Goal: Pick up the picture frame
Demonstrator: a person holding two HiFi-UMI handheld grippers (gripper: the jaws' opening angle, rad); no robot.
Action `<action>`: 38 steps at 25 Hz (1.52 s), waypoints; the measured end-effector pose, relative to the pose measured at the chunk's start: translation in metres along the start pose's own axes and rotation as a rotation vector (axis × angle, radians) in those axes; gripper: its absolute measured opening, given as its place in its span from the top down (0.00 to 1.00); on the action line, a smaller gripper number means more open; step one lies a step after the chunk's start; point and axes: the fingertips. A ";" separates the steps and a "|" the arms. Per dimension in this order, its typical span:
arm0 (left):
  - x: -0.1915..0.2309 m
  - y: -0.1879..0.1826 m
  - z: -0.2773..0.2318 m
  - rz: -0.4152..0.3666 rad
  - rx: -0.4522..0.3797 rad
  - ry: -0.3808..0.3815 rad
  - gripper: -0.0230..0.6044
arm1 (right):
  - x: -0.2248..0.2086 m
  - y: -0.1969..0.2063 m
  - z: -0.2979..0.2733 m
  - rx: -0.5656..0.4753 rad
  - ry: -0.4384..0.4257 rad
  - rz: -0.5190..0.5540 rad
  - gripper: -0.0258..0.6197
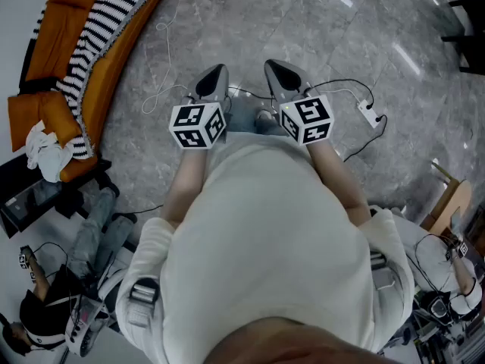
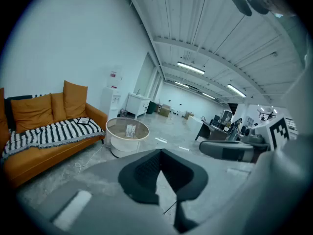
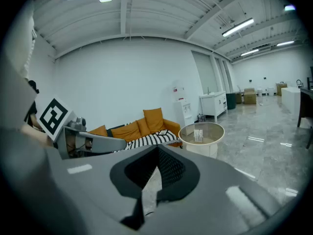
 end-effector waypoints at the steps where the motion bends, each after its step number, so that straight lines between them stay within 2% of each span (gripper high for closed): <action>1: -0.001 0.001 0.005 0.008 -0.004 -0.003 0.96 | 0.003 0.002 0.005 0.004 0.002 0.004 0.96; 4: -0.005 0.003 0.018 0.019 -0.019 -0.012 0.96 | 0.012 0.007 0.015 0.011 0.001 0.021 0.96; 11: -0.023 0.002 0.021 -0.018 -0.038 -0.004 0.96 | 0.016 0.003 0.030 -0.020 0.001 0.040 0.96; 22: -0.029 0.003 0.012 -0.012 -0.031 0.007 0.96 | 0.022 0.006 0.021 0.005 -0.058 0.023 0.96; 29: -0.009 -0.013 -0.017 0.003 -0.032 -0.004 0.96 | 0.002 -0.009 -0.009 0.008 -0.065 0.037 0.96; 38: 0.027 -0.050 -0.089 0.000 -0.015 0.021 0.96 | -0.043 -0.034 -0.074 0.024 -0.040 0.041 0.96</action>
Point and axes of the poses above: the fingertips, and each gripper's own axes: z backward along the fingers, x to its left, y out of its underside, and after that the axes turned 1 degree about -z, right-handed
